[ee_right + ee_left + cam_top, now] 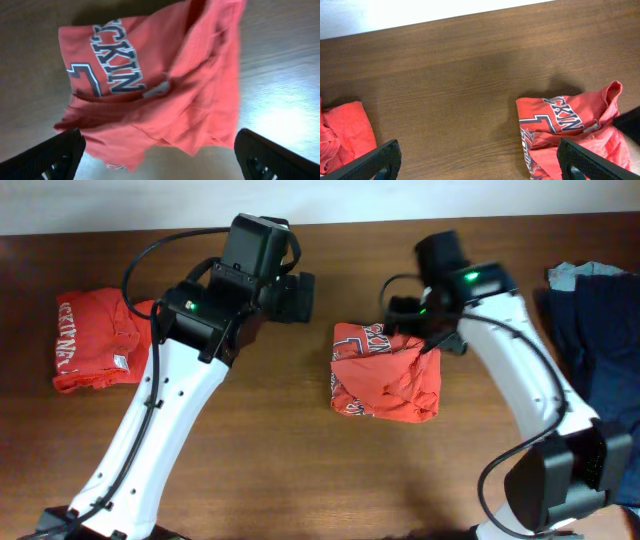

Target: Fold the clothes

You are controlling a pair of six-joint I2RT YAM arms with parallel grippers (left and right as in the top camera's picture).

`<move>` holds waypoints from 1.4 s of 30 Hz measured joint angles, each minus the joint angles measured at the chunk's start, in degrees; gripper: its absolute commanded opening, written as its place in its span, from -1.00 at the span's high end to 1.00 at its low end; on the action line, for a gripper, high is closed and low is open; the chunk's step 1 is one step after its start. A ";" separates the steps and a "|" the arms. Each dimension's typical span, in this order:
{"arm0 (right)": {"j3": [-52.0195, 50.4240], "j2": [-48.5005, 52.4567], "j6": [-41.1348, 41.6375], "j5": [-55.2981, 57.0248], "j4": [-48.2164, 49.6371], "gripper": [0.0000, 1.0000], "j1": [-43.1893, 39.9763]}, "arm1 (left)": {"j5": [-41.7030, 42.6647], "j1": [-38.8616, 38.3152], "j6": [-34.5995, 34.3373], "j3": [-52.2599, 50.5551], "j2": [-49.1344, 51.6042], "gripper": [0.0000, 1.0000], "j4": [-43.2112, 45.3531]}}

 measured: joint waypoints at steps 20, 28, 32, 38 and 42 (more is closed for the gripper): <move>-7.13 4.55 7.78 1.81 7.52 -0.65 5.25 | 0.00 2.71 0.00 0.00 0.00 -0.98 -2.34; -7.13 4.61 7.08 1.79 6.38 0.59 5.25 | -0.02 2.71 0.00 0.00 0.00 -0.98 -2.36; -7.15 4.61 5.49 1.84 4.02 0.92 5.25 | -0.02 2.71 0.00 0.00 0.00 -0.98 -2.36; -7.15 4.61 4.33 2.05 -0.63 0.92 3.56 | 0.00 2.71 0.00 0.00 0.00 -0.98 -2.54; -7.21 3.91 2.80 2.23 -3.32 0.92 -3.23 | -0.02 2.71 0.00 0.00 0.00 -0.98 -2.56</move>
